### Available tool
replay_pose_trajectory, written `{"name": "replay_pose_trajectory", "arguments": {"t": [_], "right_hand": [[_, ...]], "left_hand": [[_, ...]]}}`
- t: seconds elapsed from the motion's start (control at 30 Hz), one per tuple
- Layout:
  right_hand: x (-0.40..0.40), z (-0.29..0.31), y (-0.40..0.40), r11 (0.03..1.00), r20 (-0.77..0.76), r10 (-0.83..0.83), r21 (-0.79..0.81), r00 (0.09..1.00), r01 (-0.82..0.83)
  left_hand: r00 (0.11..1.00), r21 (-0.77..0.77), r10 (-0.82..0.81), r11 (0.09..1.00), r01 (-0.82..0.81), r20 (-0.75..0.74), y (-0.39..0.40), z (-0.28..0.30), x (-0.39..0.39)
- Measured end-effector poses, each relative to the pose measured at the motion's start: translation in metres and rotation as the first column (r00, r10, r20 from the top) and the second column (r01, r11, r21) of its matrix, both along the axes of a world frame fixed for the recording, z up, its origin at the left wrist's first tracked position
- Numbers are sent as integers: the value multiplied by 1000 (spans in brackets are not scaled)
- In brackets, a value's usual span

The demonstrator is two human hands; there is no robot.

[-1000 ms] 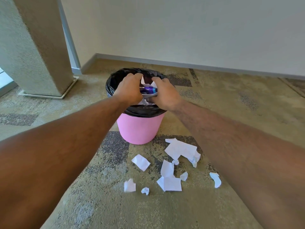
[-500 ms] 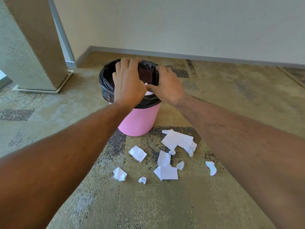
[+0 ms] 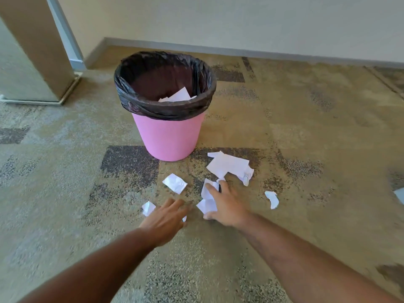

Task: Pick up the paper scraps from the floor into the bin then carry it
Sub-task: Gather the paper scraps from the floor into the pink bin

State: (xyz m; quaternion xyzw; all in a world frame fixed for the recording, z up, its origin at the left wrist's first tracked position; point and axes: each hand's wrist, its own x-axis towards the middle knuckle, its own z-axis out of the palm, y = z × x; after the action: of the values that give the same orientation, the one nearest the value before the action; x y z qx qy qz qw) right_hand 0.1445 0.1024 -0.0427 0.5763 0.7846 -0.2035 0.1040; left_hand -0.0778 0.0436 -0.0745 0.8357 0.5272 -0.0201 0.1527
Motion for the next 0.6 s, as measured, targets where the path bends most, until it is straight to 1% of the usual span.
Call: {"name": "replay_pose_trajectory", "arguments": {"t": [0.1, 0.17, 0.3, 0.37, 0.47, 0.5, 0.57, 0.6], "right_hand": [[-15, -9, -3, 998, 42, -57, -38, 998, 58], [-23, -10, -3, 999, 105, -36, -28, 994, 39], [-29, -12, -6, 999, 145, 1, -45, 989, 6], [-29, -11, -8, 999, 129, -4, -50, 992, 11], [-28, -11, -12, 1000, 108, -13, -24, 994, 16], [-28, -13, -13, 1000, 111, -13, -10, 994, 14], [-27, -15, -17, 1000, 117, -8, 11, 993, 6], [-26, -15, -18, 1000, 119, -4, 21, 993, 2]], "left_hand": [[999, 90, -27, 995, 30, -40, -4, -12, 1], [999, 138, -39, 989, 43, -33, -4, -11, 3], [998, 139, -16, 990, 8, 58, -6, -3, 9], [993, 100, 48, 993, -59, 106, -3, -4, 5], [955, 69, 209, 971, -228, 210, 2, 1, -3], [942, 84, 261, 955, -283, 211, 2, 2, -6], [909, 107, 389, 908, -406, 149, 1, 6, -11], [883, 90, 453, 881, -464, 121, 0, 7, -14]]}}
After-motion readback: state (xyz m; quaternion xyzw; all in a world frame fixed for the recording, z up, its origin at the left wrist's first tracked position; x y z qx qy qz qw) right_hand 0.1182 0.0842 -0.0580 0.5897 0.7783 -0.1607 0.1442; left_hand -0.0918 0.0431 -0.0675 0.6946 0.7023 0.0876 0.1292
